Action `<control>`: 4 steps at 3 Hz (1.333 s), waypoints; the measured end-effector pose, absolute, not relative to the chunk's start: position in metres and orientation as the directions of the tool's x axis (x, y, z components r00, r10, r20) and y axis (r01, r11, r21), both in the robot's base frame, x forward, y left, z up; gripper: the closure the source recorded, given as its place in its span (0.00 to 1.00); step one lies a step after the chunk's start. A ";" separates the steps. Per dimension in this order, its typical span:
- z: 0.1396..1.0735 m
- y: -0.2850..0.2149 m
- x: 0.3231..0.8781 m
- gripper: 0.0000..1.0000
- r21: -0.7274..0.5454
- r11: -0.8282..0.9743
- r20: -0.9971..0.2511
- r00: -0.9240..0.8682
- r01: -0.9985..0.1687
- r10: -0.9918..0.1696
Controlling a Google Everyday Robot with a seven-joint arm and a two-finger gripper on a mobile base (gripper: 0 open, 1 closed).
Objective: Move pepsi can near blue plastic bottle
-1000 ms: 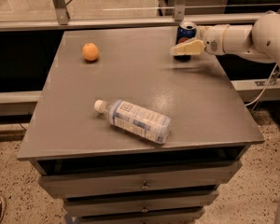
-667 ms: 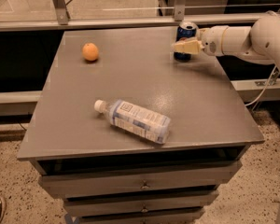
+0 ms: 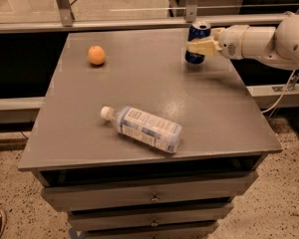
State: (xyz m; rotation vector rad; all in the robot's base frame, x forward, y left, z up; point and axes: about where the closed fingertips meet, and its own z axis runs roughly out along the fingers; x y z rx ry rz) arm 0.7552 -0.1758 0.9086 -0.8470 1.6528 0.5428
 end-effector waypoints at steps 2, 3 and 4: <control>0.909 -0.173 0.754 1.00 -0.084 0.629 -0.965 -0.093 -0.773 -0.244; 0.903 -0.157 0.737 1.00 -0.062 0.597 -0.961 -0.113 -0.800 -0.251; 0.897 -0.125 0.674 1.00 0.025 0.505 -0.954 -0.171 -0.863 -0.245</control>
Offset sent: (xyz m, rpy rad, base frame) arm -0.0011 0.0026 0.0008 0.0013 -0.0017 0.0054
